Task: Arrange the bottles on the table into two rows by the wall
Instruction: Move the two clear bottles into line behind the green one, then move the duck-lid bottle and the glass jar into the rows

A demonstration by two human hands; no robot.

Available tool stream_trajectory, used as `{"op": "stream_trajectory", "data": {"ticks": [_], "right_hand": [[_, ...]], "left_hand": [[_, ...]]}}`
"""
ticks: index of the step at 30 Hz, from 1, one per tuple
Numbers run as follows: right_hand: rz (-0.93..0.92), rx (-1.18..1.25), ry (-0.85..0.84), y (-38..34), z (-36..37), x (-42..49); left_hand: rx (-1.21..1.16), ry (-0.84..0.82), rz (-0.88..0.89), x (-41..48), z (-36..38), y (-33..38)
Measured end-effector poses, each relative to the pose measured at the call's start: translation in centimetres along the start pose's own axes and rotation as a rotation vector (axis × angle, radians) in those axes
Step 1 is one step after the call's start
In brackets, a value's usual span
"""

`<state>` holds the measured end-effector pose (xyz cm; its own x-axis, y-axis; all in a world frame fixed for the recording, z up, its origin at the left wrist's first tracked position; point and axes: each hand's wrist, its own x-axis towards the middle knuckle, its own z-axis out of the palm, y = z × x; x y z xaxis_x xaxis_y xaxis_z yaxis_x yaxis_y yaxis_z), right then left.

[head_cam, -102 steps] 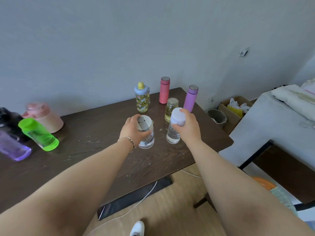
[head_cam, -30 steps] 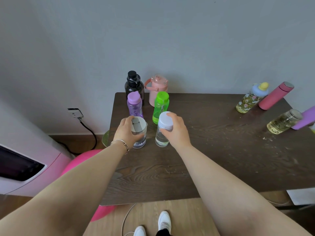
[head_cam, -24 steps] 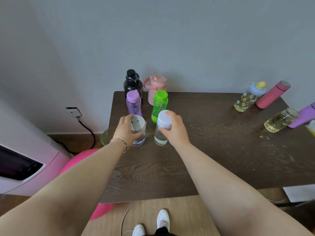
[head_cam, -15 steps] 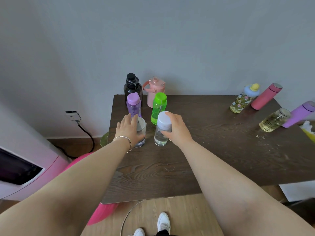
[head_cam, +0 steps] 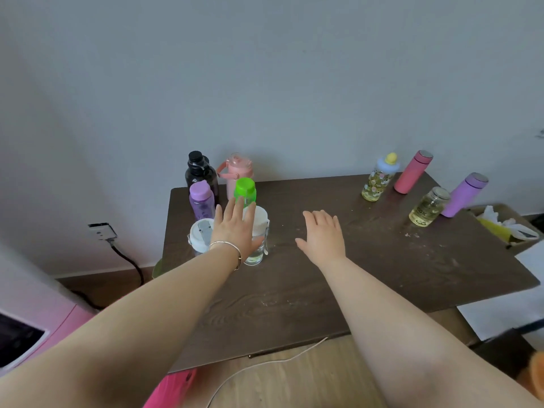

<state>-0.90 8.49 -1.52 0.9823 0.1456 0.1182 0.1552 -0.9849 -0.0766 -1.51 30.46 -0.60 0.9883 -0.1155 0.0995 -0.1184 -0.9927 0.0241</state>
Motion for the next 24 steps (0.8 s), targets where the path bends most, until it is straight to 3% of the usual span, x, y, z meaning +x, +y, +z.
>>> {"op": "stream_trajectory", "data": {"ticks": [7, 18, 24], "right_hand": [[0.091, 0.030, 0.016, 9.5, -1.3, -1.6], [0.185, 0.069, 0.071, 31.0, -3.8, -4.2], [0.229, 0.147, 0.101, 38.3, -4.3, -4.3]], "left_hand": [[0.061, -0.015, -0.006, 1.9, -0.6, 7.8], [0.002, -0.072, -0.057, 4.8, 1.2, 28.7], [-0.011, -0.069, -0.057, 7.2, 1.2, 35.7]]}}
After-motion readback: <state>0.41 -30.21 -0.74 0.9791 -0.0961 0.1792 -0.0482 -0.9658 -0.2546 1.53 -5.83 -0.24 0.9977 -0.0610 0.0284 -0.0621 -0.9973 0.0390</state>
